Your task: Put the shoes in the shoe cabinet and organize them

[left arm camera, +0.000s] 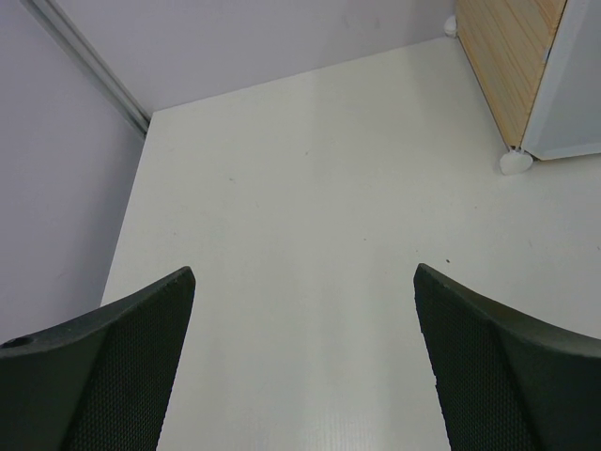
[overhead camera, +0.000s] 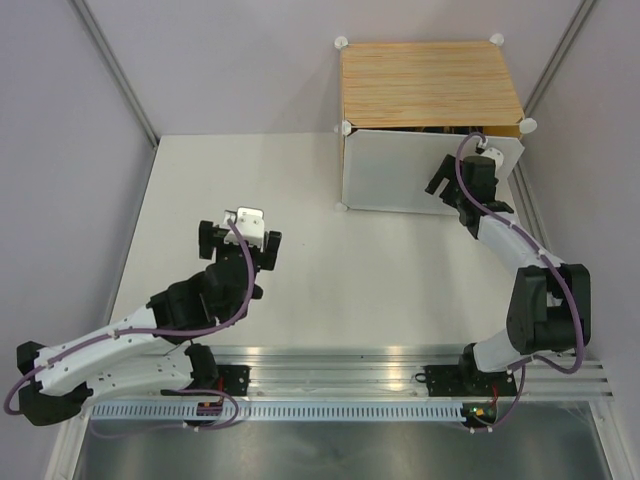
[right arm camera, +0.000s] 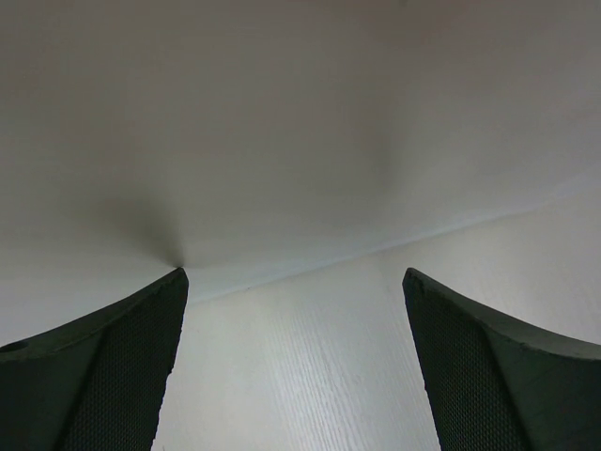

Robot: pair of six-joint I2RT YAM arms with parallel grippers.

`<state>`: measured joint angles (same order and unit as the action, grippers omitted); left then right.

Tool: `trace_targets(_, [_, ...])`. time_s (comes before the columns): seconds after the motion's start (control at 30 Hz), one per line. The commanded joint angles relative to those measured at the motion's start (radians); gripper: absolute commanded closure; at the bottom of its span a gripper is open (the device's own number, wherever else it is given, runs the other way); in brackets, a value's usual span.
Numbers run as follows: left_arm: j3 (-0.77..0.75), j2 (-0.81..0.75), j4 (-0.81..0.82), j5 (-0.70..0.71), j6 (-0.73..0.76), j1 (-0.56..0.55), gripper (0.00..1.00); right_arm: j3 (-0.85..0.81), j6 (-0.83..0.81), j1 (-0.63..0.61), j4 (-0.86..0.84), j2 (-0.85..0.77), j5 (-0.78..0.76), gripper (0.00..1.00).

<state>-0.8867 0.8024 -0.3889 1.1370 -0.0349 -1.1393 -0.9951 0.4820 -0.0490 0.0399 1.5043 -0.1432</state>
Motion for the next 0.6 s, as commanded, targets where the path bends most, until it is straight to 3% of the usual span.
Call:
trace_targets(0.0, [0.002, 0.015, 0.021, -0.026, 0.02, 0.001, 0.0, -0.102, -0.026, 0.008, -0.067, 0.054, 0.041, 0.02])
trace_targets(0.13, [0.0, 0.041, 0.021, -0.04, 0.013, 0.001, 0.0, -0.155, -0.055, 0.009, -0.041, 0.083, 0.013, 0.02])
trace_targets(0.3, [-0.012, 0.058, 0.044, -0.118, 0.0, 0.021, 0.0, -0.117, -0.042, 0.003, 0.02, 0.004, 0.059, 0.02])
trace_targets(0.4, [-0.031, 0.069, 0.054, -0.251, -0.058, 0.09, 0.0, -0.062, -0.025, -0.018, 0.067, -0.07, 0.05, 0.02])
trace_targets(0.57, [-0.095, 0.112, 0.015, -0.495, -0.239, 0.308, 0.0, 0.048, -0.025, -0.113, 0.136, -0.258, -0.006, 0.02])
